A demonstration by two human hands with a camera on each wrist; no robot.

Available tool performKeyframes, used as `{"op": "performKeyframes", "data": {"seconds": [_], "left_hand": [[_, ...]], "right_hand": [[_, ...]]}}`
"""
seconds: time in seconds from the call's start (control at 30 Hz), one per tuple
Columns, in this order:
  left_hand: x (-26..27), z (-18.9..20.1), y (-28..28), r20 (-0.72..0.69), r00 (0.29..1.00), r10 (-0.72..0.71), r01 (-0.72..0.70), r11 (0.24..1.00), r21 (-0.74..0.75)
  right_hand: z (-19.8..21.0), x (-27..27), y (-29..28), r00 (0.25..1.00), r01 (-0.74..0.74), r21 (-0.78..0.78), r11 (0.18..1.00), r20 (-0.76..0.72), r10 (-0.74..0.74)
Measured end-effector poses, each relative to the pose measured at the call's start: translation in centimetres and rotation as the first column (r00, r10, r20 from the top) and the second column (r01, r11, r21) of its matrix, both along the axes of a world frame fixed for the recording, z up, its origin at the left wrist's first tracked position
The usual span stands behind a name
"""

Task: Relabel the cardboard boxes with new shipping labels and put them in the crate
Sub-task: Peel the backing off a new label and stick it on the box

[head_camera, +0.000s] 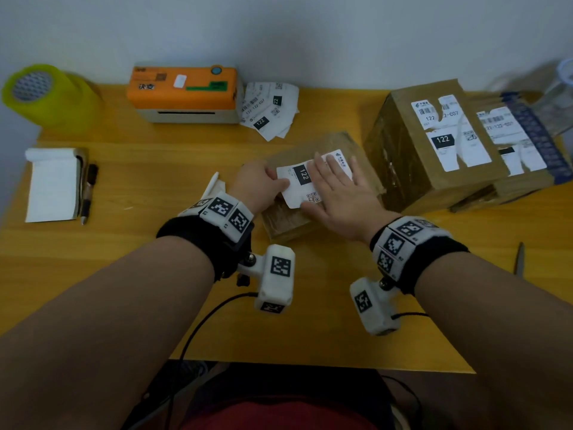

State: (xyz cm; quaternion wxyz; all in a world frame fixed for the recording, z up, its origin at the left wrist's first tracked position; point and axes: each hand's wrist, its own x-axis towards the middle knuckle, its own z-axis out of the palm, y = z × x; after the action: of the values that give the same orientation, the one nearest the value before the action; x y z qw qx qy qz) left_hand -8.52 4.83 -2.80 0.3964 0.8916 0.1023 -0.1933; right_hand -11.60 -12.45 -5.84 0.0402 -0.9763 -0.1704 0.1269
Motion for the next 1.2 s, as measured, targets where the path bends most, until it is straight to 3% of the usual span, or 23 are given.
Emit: {"op": "performKeyframes", "data": {"seconds": [0.07, 0.23, 0.33, 0.47, 0.7, 0.83, 0.97, 1.07, 1.2], "left_hand": [[0.0, 0.0, 0.0, -0.018, 1.000, 0.014, -0.014, 1.000, -0.013], [0.1, 0.0, 0.0, -0.042, 0.998, 0.040, -0.042, 0.998, -0.051], [0.0, -0.1, 0.0, -0.036, 0.999, 0.037, -0.039, 0.998, -0.044], [-0.1, -0.2, 0.0, -0.034, 0.998, 0.046, -0.047, 0.998, -0.048], [-0.1, -0.2, 0.1, -0.046, 0.999, 0.027, -0.029, 0.998, -0.047], [-0.3, 0.1, 0.4, -0.038, 0.999, 0.004, -0.006, 0.999, -0.053], [-0.4, 0.2, 0.3, -0.039, 0.999, 0.010, -0.013, 0.997, -0.073], [-0.3, 0.3, 0.3, -0.049, 0.999, 0.005, -0.009, 0.997, -0.077], [-0.4, 0.3, 0.5, -0.047, 0.999, 0.010, -0.014, 0.997, -0.079]], "right_hand": [[-0.1, 0.3, -0.8, 0.997, 0.012, -0.047, 0.999, -0.076, -0.015], [0.7, 0.8, -3.1, 0.991, 0.118, -0.179, 0.977, -0.047, -0.129], [1.0, 0.0, -1.0, 0.997, 0.063, -0.215, 0.974, -0.021, -0.069], [0.9, -1.7, -0.3, 0.998, -0.037, -0.160, 0.986, -0.046, 0.030], [1.7, -1.9, -5.1, 0.995, 0.095, -0.230, 0.968, 0.001, -0.098], [1.4, -3.6, -2.9, 0.998, -0.026, -0.213, 0.977, 0.053, 0.038], [1.0, -4.4, -4.5, 0.993, 0.120, -0.221, 0.968, 0.042, -0.113], [1.7, -3.8, -3.7, 0.984, 0.166, -0.202, 0.965, 0.101, -0.148], [1.8, -2.3, 0.7, 0.998, 0.021, -0.085, 0.996, 0.066, -0.015]]}}
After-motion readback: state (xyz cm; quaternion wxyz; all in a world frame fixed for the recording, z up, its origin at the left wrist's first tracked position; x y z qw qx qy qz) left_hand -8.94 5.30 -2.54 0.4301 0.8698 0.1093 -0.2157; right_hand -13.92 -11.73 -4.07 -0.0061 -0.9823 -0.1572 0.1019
